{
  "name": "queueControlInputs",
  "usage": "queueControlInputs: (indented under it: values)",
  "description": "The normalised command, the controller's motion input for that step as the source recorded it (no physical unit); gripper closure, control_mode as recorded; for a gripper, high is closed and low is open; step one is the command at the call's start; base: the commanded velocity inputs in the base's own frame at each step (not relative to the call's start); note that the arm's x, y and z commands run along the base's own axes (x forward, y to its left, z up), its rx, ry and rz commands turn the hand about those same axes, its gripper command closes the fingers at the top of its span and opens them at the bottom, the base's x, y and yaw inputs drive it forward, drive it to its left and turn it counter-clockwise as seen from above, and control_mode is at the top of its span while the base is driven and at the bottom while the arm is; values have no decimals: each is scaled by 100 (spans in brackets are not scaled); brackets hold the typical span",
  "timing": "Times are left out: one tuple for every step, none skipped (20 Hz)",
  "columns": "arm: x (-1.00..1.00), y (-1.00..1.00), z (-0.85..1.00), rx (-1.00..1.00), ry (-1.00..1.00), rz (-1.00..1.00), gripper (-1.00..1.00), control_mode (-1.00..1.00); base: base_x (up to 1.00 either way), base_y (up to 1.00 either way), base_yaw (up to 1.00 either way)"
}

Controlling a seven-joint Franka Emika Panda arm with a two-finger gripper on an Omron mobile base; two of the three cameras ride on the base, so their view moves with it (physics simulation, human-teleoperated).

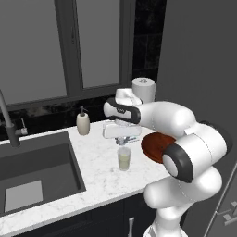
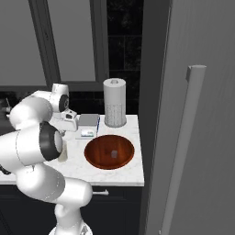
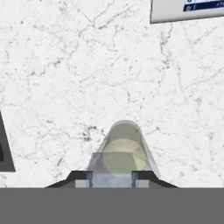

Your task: Grab a lemon wedge from the fridge and one ice cube from the ice bowl, and put them in the glass of lemonade.

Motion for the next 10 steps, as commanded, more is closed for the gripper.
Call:
queueControlInputs:
  values:
    - [-5,-11,0,0,-11,0,100,-100,0,0,0]
    - [-9,-12,0,0,-13,0,100,-100,0,0,0]
    - [-11,-14,0,0,-15,0,100,-100,0,0,0]
    - [-11,-15,0,0,-17,0,100,-100,0,0,0]
    - [-14,-19,0,0,-18,0,100,-100,0,0,0]
    - [-14,-18,0,0,-18,0,100,-100,0,0,0]
    - [-5,-12,0,0,-17,0,100,-100,0,0,0]
    - [-2,-1,2,0,-15,0,100,-100,0,0,0]
    - [0,0,11,0,-17,0,100,-100,0,0,0]
    - [0,0,16,0,-18,0,100,-100,0,0,0]
